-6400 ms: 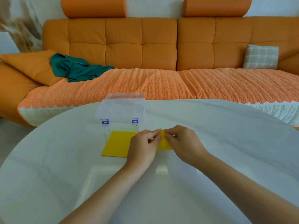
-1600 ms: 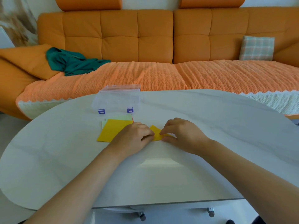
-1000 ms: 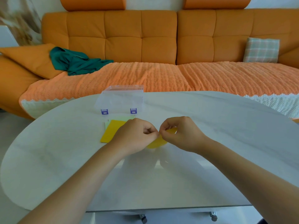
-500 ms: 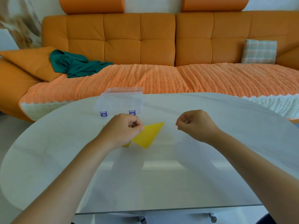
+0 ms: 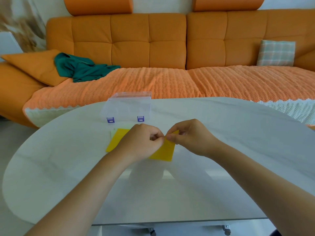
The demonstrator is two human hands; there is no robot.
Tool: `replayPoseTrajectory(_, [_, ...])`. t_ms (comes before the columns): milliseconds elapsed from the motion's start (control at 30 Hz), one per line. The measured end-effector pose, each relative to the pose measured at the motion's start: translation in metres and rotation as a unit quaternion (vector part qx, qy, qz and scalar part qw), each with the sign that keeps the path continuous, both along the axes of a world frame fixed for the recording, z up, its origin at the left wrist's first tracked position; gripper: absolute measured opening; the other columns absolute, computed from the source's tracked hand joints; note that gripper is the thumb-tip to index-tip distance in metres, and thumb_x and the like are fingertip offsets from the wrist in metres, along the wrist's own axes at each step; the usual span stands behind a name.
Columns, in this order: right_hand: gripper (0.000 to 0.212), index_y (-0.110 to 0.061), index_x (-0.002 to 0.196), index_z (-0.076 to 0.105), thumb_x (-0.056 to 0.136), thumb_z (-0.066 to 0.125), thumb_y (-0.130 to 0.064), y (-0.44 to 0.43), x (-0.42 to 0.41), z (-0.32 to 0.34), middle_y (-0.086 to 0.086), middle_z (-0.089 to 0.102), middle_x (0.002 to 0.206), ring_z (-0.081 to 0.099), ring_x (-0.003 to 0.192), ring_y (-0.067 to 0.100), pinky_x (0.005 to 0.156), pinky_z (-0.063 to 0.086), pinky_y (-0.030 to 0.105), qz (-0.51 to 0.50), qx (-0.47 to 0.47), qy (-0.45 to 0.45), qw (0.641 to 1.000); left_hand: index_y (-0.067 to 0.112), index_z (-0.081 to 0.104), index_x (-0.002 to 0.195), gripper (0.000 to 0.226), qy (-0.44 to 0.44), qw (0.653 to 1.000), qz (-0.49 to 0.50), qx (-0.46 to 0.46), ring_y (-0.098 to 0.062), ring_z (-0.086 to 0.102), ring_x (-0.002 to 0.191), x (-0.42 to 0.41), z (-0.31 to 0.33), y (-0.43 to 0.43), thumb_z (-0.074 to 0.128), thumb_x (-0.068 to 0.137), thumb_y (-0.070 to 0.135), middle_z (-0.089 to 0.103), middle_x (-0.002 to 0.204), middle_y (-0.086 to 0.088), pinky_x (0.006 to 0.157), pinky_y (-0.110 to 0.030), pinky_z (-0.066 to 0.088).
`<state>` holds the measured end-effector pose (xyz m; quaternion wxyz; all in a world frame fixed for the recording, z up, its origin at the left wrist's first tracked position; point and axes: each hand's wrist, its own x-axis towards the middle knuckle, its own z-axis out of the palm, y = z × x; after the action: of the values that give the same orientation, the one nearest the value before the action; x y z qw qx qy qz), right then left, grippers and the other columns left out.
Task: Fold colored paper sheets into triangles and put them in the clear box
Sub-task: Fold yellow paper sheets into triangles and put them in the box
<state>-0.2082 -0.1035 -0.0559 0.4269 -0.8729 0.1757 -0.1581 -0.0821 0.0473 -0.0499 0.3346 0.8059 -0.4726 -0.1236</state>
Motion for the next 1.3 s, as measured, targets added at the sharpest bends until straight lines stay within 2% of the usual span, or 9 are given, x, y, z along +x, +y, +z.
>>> replayPoseTrajectory(267, [0.011,-0.023,0.083,0.078,0.091,0.071,-0.023,-0.024,-0.004,0.001,0.005,0.073,0.072,0.062,0.069,0.012,0.070,0.050,0.031,-0.072,0.058,0.007,0.996,0.013,0.072,0.072,0.019,0.065,0.997,0.007,0.037,-0.008,0.072,0.064,0.009,0.005,0.009,0.059,0.086,0.009,0.074,0.068,0.003,0.057,-0.018,0.049])
replayPoseTrajectory(467, [0.013,-0.019,0.091,0.076,0.096,0.065,-0.025,-0.030,-0.004,-0.002,0.005,0.069,0.071,0.053,0.049,-0.002,0.046,0.037,0.011,-0.111,0.049,0.027,0.992,0.016,0.070,0.071,0.022,-0.030,0.986,-0.001,0.167,-0.006,0.069,0.060,0.028,0.002,0.021,0.055,0.085,0.012,0.072,0.064,0.011,0.072,-0.033,0.061])
replayPoseTrajectory(633, [0.008,-0.020,0.093,0.078,0.093,0.069,-0.021,-0.033,-0.005,-0.002,0.013,0.074,0.083,0.063,0.063,0.008,0.074,0.056,0.035,-0.063,0.084,0.046,0.993,0.035,0.067,0.103,0.034,-0.015,1.000,-0.010,0.021,0.011,0.062,0.089,0.022,-0.004,0.015,0.050,0.097,0.007,0.072,0.096,0.022,0.082,-0.020,0.051])
replayPoseTrajectory(733, [0.013,-0.019,0.103,0.076,0.092,0.071,-0.015,-0.028,-0.005,-0.002,0.019,0.073,0.089,0.065,0.066,0.013,0.078,0.058,0.034,-0.021,0.105,0.038,0.994,0.048,0.056,0.114,0.063,0.024,0.996,-0.074,0.037,0.011,0.056,0.109,0.012,-0.007,0.013,0.034,0.096,-0.008,0.068,0.111,0.028,0.093,-0.015,0.043])
replayPoseTrajectory(800, [0.021,-0.019,0.112,0.072,0.091,0.071,-0.014,-0.026,-0.004,-0.002,0.018,0.072,0.082,0.064,0.067,0.015,0.075,0.058,0.034,-0.012,0.121,0.033,0.992,0.045,0.059,0.112,0.066,0.068,0.992,-0.101,0.040,0.004,0.061,0.103,0.011,-0.009,0.011,0.035,0.091,-0.013,0.071,0.106,0.023,0.086,-0.016,0.045])
replayPoseTrajectory(967, [0.047,-0.018,0.134,0.058,0.090,0.073,-0.016,-0.020,-0.001,-0.006,0.006,0.069,0.074,0.064,0.063,0.014,0.058,0.052,0.028,-0.032,0.161,0.041,0.986,0.032,0.078,0.098,0.040,0.094,0.991,-0.087,-0.027,0.007,0.055,0.060,0.005,-0.019,0.005,0.059,0.093,-0.002,0.071,0.085,0.012,0.061,-0.008,0.038])
replayPoseTrajectory(1133, [0.056,-0.022,0.138,0.046,0.090,0.070,-0.008,-0.018,-0.003,-0.005,0.011,0.067,0.081,0.064,0.062,0.021,0.055,0.052,0.034,-0.040,0.262,0.077,0.961,0.042,0.078,0.087,0.021,0.118,0.989,-0.030,-0.083,-0.003,0.063,0.073,0.008,-0.025,-0.002,0.079,0.084,0.021,0.075,0.087,0.012,0.069,-0.016,0.046])
replayPoseTrajectory(1233, [0.043,-0.016,0.123,0.051,0.087,0.069,0.000,-0.017,-0.006,-0.006,0.008,0.071,0.080,0.065,0.062,0.022,0.054,0.053,0.032,-0.042,0.221,0.065,0.972,0.035,0.079,0.088,0.012,0.131,0.989,-0.020,-0.071,0.002,0.063,0.077,0.006,-0.027,-0.003,0.081,0.082,0.024,0.075,0.090,0.012,0.073,-0.011,0.046])
replayPoseTrajectory(1300, [0.026,-0.014,0.105,0.055,0.087,0.068,0.000,-0.015,-0.006,-0.007,0.011,0.072,0.080,0.065,0.062,0.021,0.053,0.053,0.032,-0.045,0.177,0.043,0.982,0.029,0.080,0.089,0.005,0.151,0.986,-0.014,-0.065,-0.003,0.065,0.079,0.004,-0.031,-0.005,0.079,0.084,0.029,0.075,0.090,0.008,0.079,-0.021,0.050])
